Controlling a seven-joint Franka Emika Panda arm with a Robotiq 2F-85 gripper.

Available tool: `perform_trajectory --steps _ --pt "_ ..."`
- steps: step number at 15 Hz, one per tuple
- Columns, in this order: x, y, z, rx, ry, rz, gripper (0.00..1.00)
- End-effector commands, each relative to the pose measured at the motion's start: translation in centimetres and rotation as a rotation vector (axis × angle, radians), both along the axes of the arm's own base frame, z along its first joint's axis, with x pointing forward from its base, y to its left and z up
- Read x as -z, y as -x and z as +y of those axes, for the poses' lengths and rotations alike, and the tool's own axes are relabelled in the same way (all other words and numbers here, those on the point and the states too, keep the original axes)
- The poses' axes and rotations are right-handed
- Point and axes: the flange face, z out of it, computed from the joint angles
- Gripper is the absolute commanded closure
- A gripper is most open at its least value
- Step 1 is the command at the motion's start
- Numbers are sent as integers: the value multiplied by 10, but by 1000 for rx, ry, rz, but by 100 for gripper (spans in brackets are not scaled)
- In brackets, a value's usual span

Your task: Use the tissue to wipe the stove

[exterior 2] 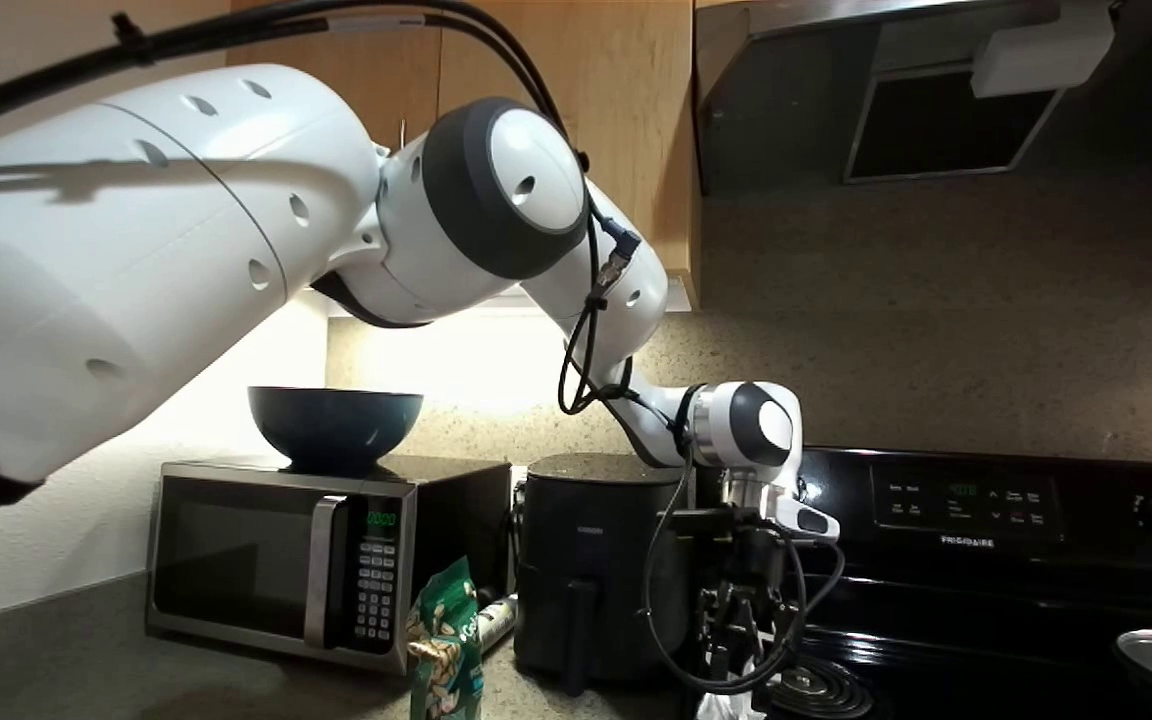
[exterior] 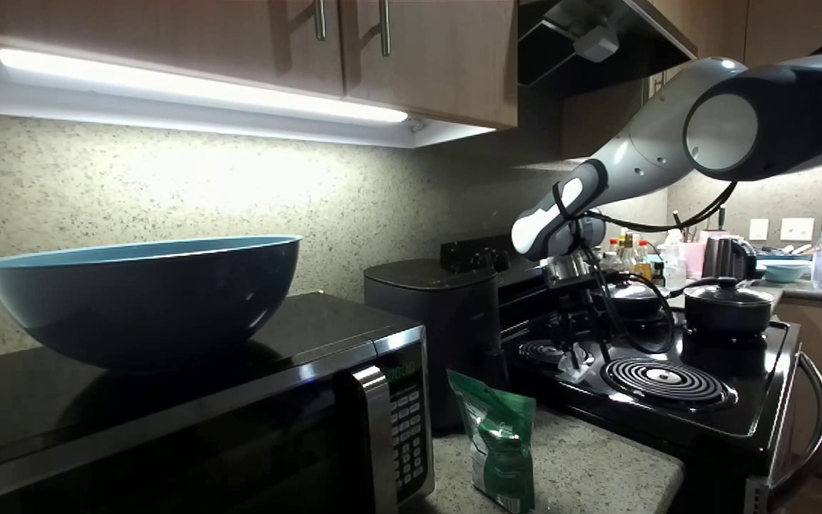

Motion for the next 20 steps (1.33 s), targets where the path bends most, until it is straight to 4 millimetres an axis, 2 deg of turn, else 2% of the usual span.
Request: perform_trajectory --steps 1,4,9,12,15,18,20 --pt "3 -4 0 -26 -5 -26 3" --pt "0 -5 3 -23 4 -40 0" --pt "-18 0 6 13 30 -71 0" --pt "-44 6 18 33 33 -88 0" --pt "-60 16 22 4 20 -95 0" --pt "-53 12 33 -78 -29 -53 0" --pt "-35 7 37 -113 -49 -18 0"
